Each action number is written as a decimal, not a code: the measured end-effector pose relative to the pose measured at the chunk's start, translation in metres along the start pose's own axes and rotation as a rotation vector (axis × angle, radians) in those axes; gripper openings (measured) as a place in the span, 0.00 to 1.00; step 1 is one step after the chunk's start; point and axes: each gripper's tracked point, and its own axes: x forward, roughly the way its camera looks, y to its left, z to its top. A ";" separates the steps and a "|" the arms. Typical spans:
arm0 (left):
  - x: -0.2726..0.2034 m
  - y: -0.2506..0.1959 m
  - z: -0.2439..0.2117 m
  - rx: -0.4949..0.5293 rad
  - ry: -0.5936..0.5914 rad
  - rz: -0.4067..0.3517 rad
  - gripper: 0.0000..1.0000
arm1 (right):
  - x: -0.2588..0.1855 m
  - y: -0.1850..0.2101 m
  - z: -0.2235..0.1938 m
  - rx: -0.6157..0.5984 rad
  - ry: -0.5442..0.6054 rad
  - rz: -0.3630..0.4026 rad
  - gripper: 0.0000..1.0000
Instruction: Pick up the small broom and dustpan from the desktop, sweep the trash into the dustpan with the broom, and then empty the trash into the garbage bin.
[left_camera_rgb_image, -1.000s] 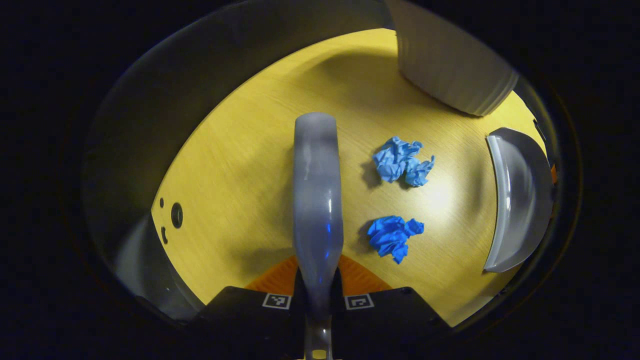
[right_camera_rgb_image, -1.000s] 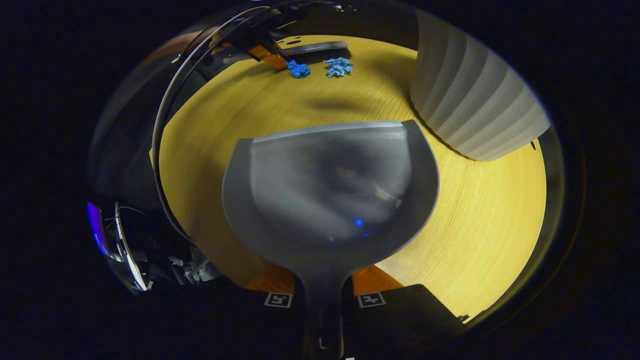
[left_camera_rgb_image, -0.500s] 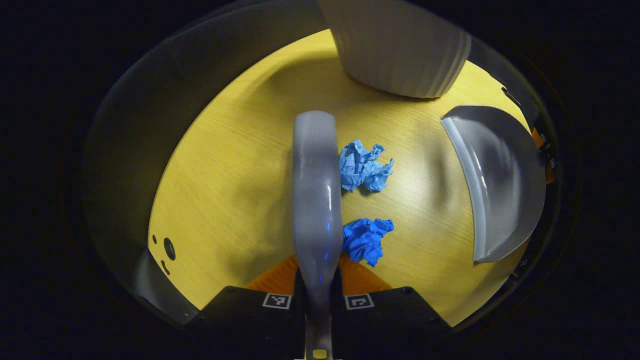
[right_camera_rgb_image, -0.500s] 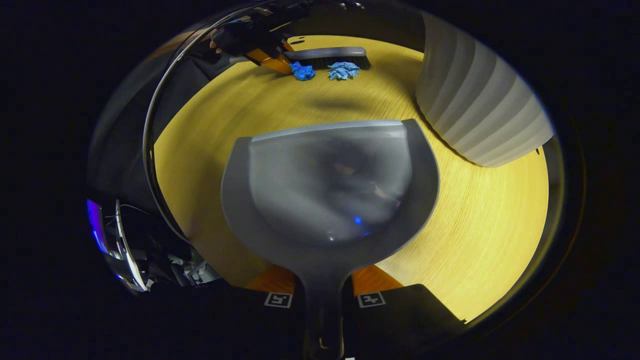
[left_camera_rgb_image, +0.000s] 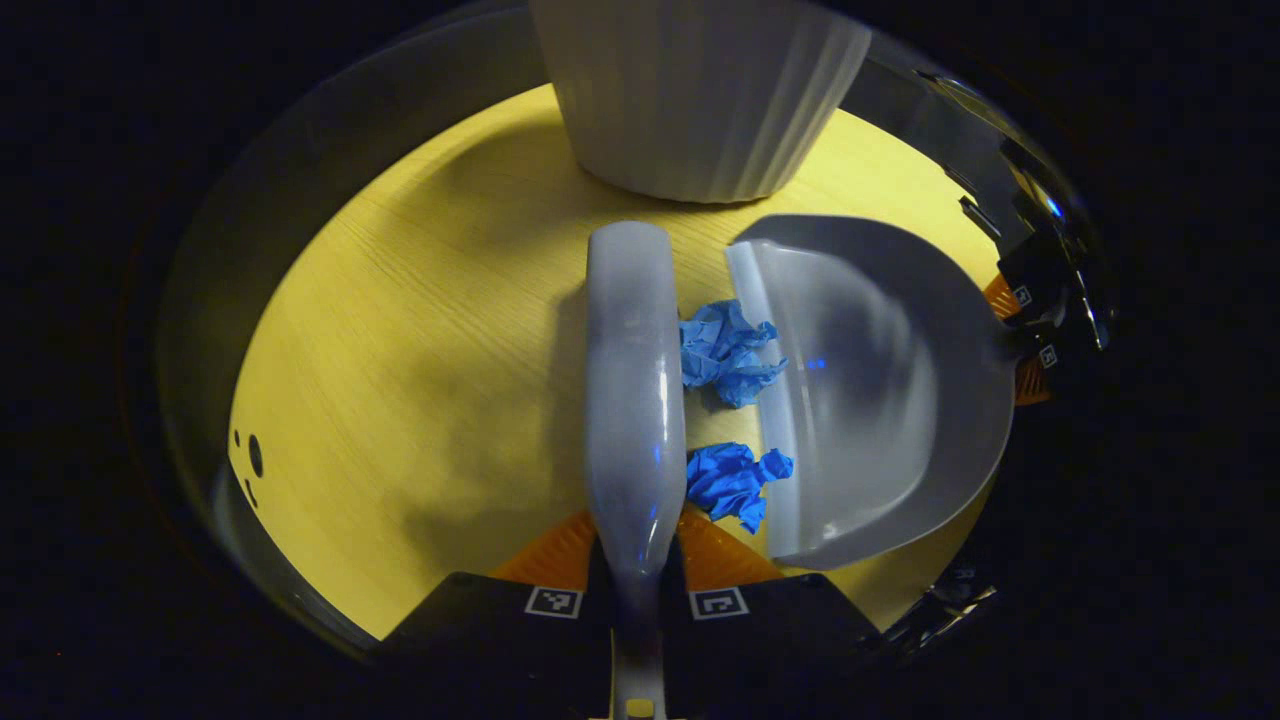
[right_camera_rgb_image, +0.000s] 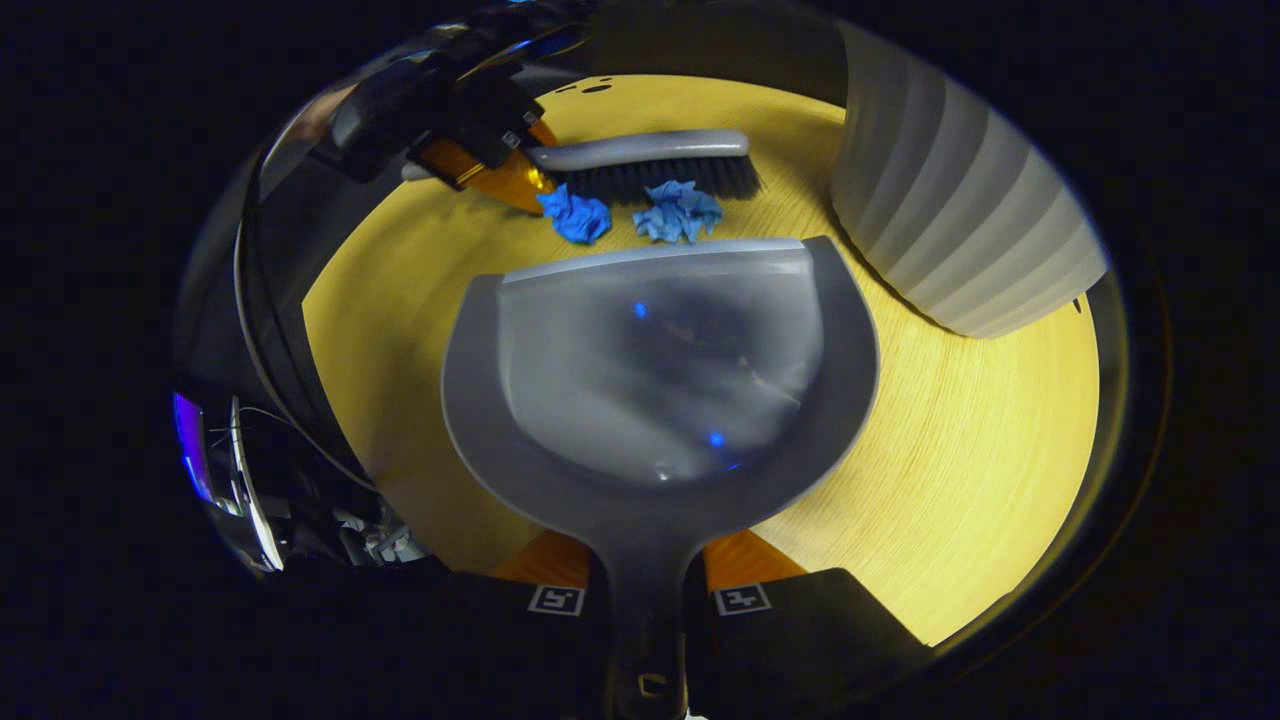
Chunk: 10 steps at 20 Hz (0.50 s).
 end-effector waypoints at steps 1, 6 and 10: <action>0.000 -0.008 -0.001 -0.007 0.006 -0.016 0.28 | 0.000 -0.001 0.000 -0.001 -0.004 0.000 0.32; -0.010 -0.044 -0.006 -0.093 0.021 -0.111 0.24 | 0.000 -0.001 -0.001 -0.004 -0.016 0.003 0.32; -0.018 -0.077 -0.001 -0.247 0.010 -0.232 0.22 | -0.001 -0.001 -0.004 -0.010 -0.025 0.016 0.32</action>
